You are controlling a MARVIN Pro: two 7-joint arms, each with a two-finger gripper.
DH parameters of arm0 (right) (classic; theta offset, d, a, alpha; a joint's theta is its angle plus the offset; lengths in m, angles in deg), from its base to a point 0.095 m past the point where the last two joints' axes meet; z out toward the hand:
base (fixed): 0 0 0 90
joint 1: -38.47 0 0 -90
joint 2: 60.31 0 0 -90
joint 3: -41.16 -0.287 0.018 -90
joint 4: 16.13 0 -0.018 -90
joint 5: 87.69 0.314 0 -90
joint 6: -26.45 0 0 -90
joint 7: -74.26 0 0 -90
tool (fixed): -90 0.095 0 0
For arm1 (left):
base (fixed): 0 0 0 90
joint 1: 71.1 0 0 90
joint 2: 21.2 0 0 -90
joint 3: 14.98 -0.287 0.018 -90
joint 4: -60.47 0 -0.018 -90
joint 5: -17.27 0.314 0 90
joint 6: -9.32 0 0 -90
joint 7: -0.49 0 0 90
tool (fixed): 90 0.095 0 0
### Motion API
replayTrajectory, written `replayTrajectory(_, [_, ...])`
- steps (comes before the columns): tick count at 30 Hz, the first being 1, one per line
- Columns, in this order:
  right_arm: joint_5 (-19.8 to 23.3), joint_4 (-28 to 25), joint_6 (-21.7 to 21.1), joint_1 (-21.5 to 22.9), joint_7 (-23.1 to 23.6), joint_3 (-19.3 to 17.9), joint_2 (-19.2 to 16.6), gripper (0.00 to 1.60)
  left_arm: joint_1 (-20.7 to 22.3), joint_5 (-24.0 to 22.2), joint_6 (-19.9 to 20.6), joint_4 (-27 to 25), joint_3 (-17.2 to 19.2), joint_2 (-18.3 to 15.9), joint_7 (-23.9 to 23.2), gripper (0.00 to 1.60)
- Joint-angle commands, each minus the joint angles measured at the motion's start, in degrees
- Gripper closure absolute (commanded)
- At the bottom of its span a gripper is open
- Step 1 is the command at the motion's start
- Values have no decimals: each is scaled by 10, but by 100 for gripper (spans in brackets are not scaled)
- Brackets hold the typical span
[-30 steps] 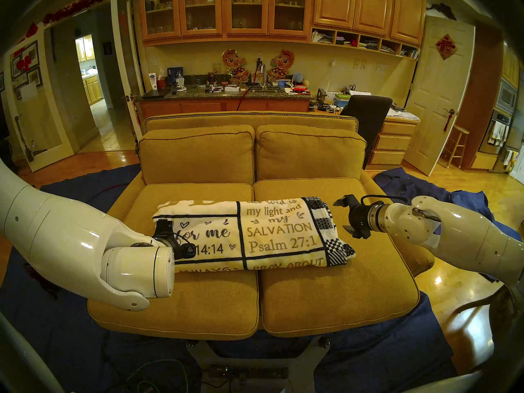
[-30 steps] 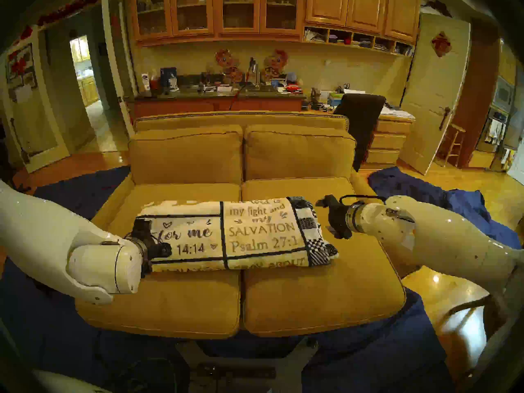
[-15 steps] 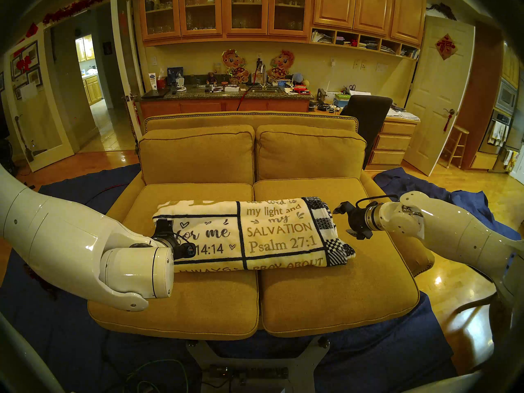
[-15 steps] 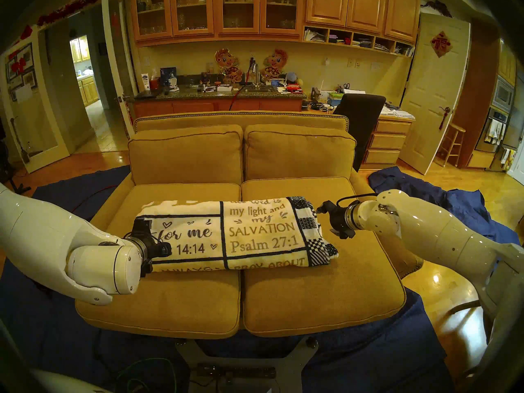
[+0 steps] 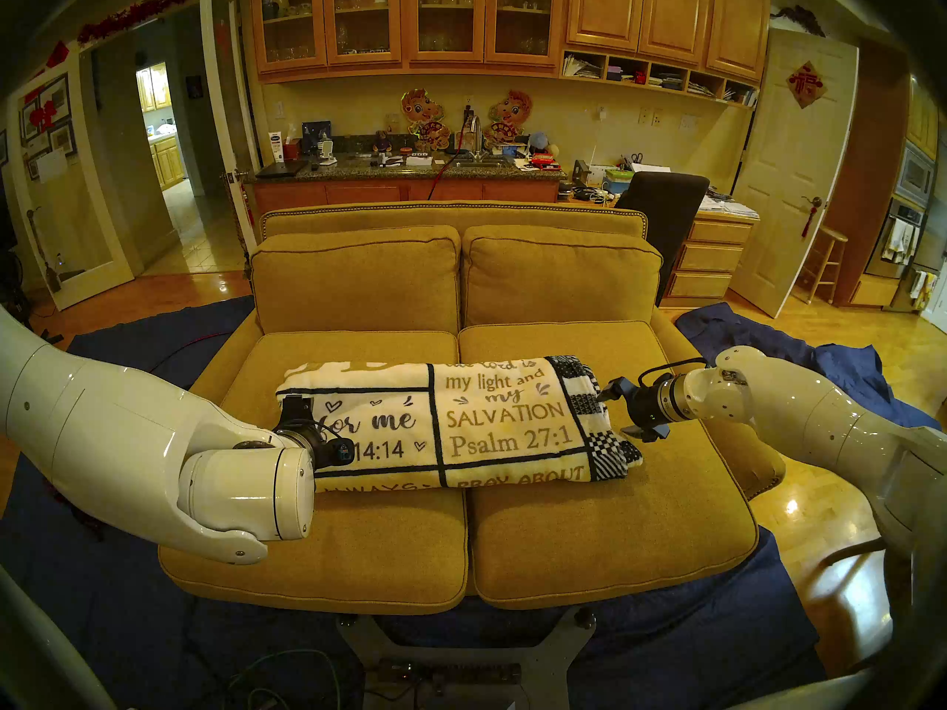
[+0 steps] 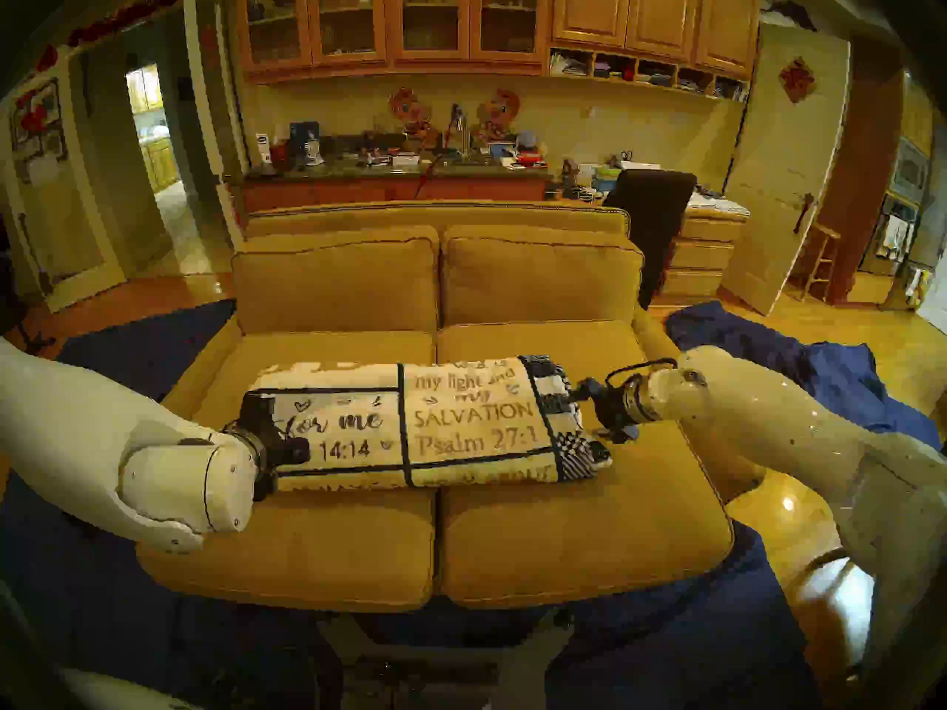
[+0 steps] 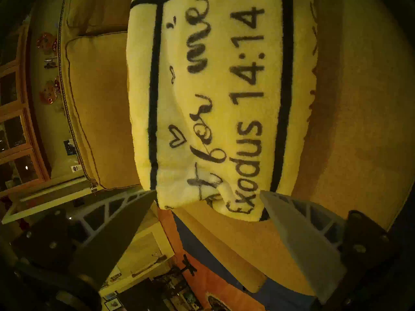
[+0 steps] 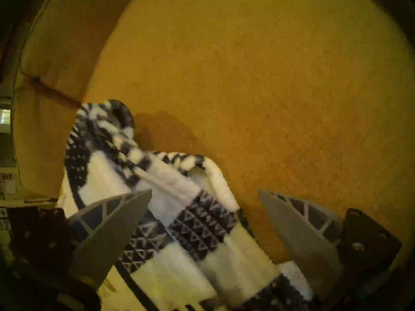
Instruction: Fold the blanket in half twice
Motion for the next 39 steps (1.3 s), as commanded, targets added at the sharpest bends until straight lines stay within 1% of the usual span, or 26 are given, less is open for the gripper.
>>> replayTrajectory(1, [23,67,-64,-3,58,-7,29,0,-1,9,0,0,8,-3,59,0])
replayTrajectory(2, [29,76,-77,-4,68,-8,30,0,-4,7,0,-1,8,-4,69,0])
replayTrajectory(3, [33,83,-88,-5,77,-9,31,0,-4,9,0,0,9,-5,65,0])
replayTrajectory(4, [38,83,-88,-4,79,-10,28,0,-2,13,0,0,10,-5,54,0])
replayTrajectory(5, [40,94,-107,-2,87,-12,30,0,-6,10,0,0,10,-6,66,0])
replayTrajectory(6, [45,97,-109,-2,91,-12,29,0,-4,14,0,0,11,-7,56,0])
replayTrajectory(7, [48,107,-126,0,95,-14,30,0,-7,12,0,0,11,-7,65,0])
replayTrajectory(8, [55,110,-125,-1,98,-13,30,0,-5,16,0,0,12,-8,55,0])
replayTrajectory(9, [57,121,-146,1,101,-15,32,0,-8,13,0,0,12,-8,65,0])
replayTrajectory(10, [62,121,-146,0,103,-13,28,0,-7,18,0,0,13,-9,57,0])
replayTrajectory(14, [82,137,-191,-7,115,-14,26,0,-10,18,0,0,14,-11,63,0])
replayTrajectory(16, [89,137,-204,-9,121,-14,22,0,-10,21,0,0,15,-12,58,0])
replayTrajectory(17, [90,141,-216,-9,122,-15,22,0,-12,19,0,0,16,-12,64,0])
replayTrajectory(20, [102,155,-235,-5,127,-19,21,0,-12,24,0,0,17,-14,59,0])
replayTrajectory(23, [100,172,-241,1,133,-22,26,0,-14,25,0,0,18,-15,60,0])
replayTrajectory(26, [92,193,-233,6,140,-24,38,0,-14,28,0,1,19,-17,57,0])
replayTrajectory(27, [86,195,-214,3,152,-27,42,0,-16,25,0,0,19,-16,64,0])
replayTrajectory(28, [83,202,-215,6,152,-26,46,0,-14,30,0,1,19,-17,54,0])
replayTrajectory(29, [89,210,-212,3,158,-30,52,0,-16,27,0,0,19,-17,63,0])
replayTrajectory(32, [88,217,-209,0,173,-33,61,0,-17,28,0,0,20,-18,64,0])
replayTrajectory(33, [90,218,-213,0,175,-33,63,0,-16,31,0,1,20,-18,56,0])
replayTrajectory(35, [90,217,-216,-2,183,-34,65,0,-18,29,0,0,20,-19,63,0])
replayTrajectory(36, [89,217,-215,-3,190,-35,66,0,-17,32,0,1,21,-19,57,0])
replayTrajectory(38, [88,217,-216,-4,198,-36,68,0,-18,31,0,1,21,-20,60,0])
replayTrajectory(39, [88,217,-214,-7,208,-38,68,0,-19,31,0,0,21,-20,61,0])
